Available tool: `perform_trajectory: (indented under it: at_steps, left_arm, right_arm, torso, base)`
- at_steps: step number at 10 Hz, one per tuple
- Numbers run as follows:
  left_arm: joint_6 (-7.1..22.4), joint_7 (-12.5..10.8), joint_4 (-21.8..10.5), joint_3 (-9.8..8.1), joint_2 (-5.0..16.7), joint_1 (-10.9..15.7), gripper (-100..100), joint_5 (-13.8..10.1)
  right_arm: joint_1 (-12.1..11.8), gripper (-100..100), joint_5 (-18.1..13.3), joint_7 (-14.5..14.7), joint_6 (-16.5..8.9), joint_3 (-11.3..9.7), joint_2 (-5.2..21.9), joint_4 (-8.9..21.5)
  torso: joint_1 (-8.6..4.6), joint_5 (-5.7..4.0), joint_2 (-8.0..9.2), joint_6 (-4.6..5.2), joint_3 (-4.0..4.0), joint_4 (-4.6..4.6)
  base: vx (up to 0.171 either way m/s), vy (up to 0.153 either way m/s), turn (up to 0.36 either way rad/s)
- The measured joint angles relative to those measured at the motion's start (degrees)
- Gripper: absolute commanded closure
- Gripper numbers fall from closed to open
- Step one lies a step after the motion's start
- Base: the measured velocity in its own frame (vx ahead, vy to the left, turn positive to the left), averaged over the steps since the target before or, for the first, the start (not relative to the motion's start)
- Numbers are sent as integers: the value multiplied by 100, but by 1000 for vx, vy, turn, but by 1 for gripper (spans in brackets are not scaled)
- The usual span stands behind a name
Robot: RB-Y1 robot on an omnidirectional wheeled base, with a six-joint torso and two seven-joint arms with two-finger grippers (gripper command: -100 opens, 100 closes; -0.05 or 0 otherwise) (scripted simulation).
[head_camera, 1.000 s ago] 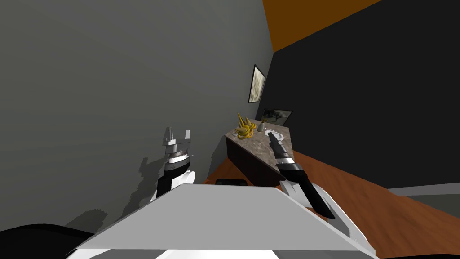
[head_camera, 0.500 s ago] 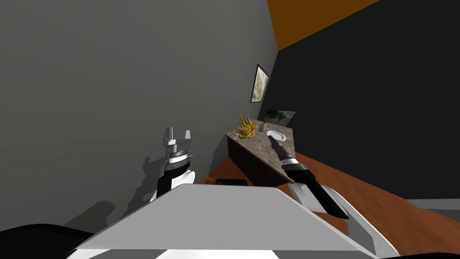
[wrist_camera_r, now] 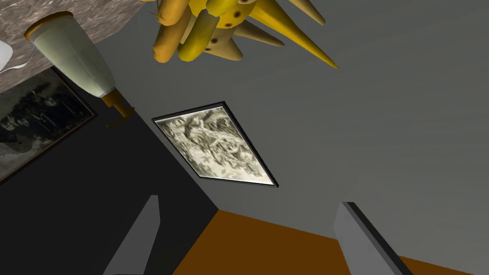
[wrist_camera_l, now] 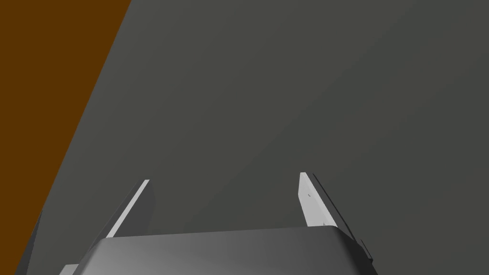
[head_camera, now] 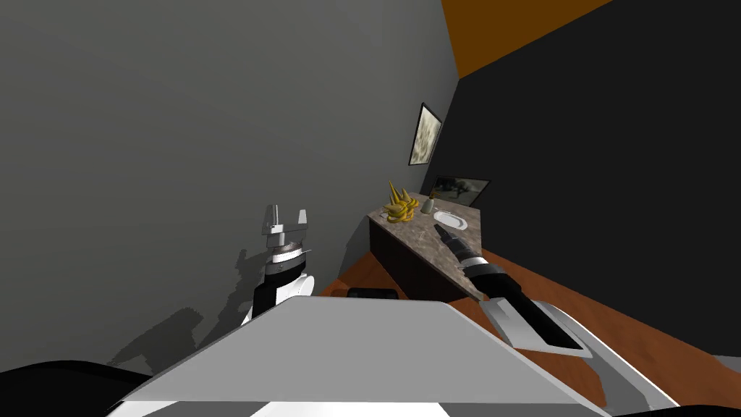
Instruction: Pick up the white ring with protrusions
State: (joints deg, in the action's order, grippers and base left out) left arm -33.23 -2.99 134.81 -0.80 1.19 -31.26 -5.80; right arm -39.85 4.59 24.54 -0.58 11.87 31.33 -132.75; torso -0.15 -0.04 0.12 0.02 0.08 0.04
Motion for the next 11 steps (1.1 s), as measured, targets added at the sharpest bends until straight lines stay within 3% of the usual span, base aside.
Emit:
perform_trajectory:
  at_steps: [11]
  left_arm:
    - [0,0,0,0,0,0,0,0]
  right_arm:
    - [-603,-100,740,1045,-1510,505,1341,406]
  torso:
    - [5,2,-11,-5,-7,-3]
  base:
    - [-22,-16,152]
